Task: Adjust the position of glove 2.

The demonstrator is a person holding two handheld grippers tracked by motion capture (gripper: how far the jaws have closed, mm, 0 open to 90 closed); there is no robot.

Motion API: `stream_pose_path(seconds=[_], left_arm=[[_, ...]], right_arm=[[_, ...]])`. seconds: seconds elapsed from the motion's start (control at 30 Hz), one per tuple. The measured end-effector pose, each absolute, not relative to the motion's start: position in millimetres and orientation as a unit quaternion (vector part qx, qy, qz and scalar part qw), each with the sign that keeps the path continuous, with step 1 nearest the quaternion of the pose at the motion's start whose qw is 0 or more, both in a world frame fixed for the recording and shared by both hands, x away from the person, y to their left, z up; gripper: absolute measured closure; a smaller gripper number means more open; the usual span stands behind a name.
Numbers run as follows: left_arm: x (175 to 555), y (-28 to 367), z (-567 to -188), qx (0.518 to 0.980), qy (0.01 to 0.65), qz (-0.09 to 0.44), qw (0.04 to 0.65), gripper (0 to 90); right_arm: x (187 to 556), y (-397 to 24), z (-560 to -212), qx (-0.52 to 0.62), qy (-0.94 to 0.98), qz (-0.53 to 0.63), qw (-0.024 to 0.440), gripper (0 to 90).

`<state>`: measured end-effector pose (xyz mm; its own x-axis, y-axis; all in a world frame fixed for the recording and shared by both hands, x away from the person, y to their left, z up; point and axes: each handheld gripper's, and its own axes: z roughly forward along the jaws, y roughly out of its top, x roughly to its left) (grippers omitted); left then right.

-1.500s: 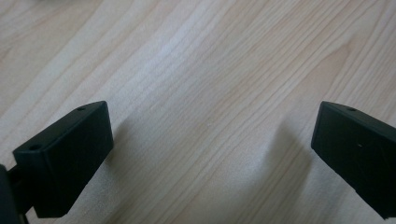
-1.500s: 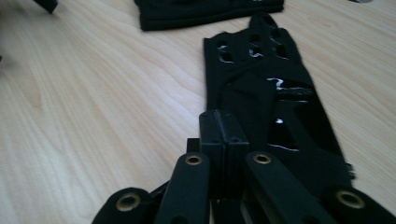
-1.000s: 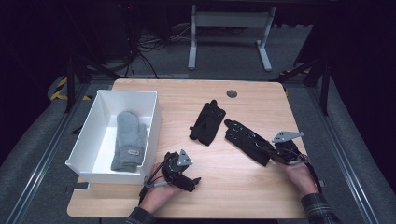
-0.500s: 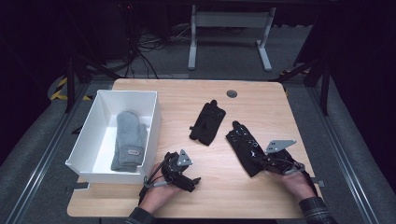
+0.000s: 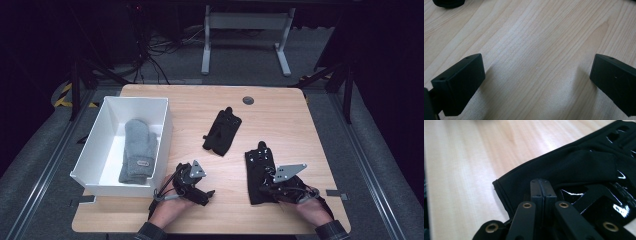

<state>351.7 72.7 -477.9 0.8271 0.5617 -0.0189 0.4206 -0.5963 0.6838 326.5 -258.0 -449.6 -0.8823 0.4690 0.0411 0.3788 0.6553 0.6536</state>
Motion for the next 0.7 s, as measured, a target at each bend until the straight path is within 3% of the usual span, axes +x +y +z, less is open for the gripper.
stream_pose_path(seconds=[0.27,0.37,0.5,0.7], left_arm=[[351.6,72.7,-478.0,0.887,0.277,0.099,0.355,0.3],[351.8,72.7,-478.0,0.887,0.276,0.1,0.355,0.3],[351.7,72.9,-477.9,0.887,0.277,0.1,0.355,0.6],[351.2,73.4,-477.7,0.886,0.279,0.099,0.356,1.4]], right_arm=[[311.8,-255.0,-450.3,0.218,0.909,0.35,0.05,89.3],[314.0,-258.5,-445.9,0.222,0.904,0.362,0.053,77.8],[317.7,-270.2,-439.1,0.249,0.887,0.379,0.091,58.0],[331.7,-303.0,-439.1,0.312,0.854,0.391,0.145,37.1]])
